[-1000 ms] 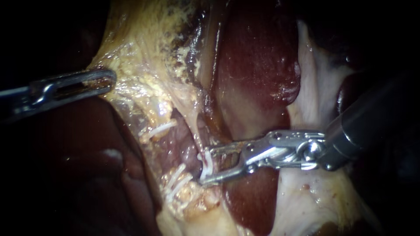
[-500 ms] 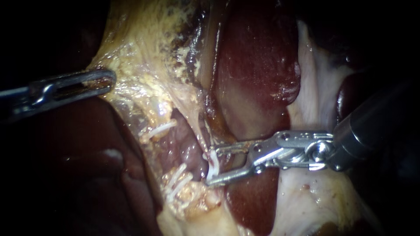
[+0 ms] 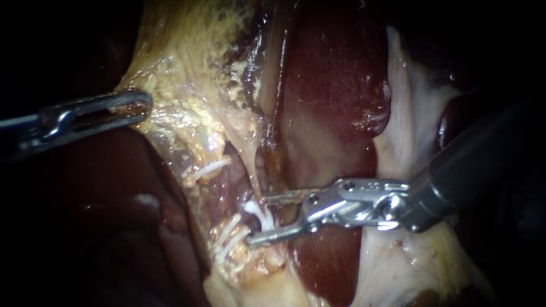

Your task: Going back first clip right tube

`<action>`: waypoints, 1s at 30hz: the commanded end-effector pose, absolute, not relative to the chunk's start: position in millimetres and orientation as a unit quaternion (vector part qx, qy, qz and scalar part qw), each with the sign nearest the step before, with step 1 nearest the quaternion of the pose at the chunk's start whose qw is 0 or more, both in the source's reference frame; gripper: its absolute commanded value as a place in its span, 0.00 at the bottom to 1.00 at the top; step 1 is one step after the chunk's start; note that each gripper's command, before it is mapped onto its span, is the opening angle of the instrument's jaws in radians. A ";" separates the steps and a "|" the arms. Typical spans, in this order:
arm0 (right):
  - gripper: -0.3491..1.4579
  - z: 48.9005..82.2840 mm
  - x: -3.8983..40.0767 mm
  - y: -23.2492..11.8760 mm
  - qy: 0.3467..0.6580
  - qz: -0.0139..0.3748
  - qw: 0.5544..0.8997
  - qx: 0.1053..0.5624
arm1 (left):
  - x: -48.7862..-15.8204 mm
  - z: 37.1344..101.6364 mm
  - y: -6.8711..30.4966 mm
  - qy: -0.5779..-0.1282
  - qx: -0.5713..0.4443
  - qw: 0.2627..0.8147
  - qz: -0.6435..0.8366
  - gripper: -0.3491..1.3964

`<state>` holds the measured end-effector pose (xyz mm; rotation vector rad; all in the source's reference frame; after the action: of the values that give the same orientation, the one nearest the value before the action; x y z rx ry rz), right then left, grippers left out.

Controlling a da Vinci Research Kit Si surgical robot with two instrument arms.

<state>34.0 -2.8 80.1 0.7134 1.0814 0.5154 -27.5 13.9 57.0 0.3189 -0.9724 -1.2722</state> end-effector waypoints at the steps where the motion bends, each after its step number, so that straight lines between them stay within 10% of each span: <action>1: 0.53 80.4 34.4 -3.1 0.496 0.237 0.766 0.333 | -27.5 57.0 13.9 -0.434 0.142 0.685 -0.568 0.00; 30: 0.53 77.6 28.2 1.7 0.522 0.206 0.774 0.294 | -27.4 57.1 13.8 -0.434 0.142 0.685 -0.567 0.00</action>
<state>27.7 1.6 77.5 0.6296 1.1373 0.4221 -27.4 13.8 57.1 0.3181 -0.9726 -1.2714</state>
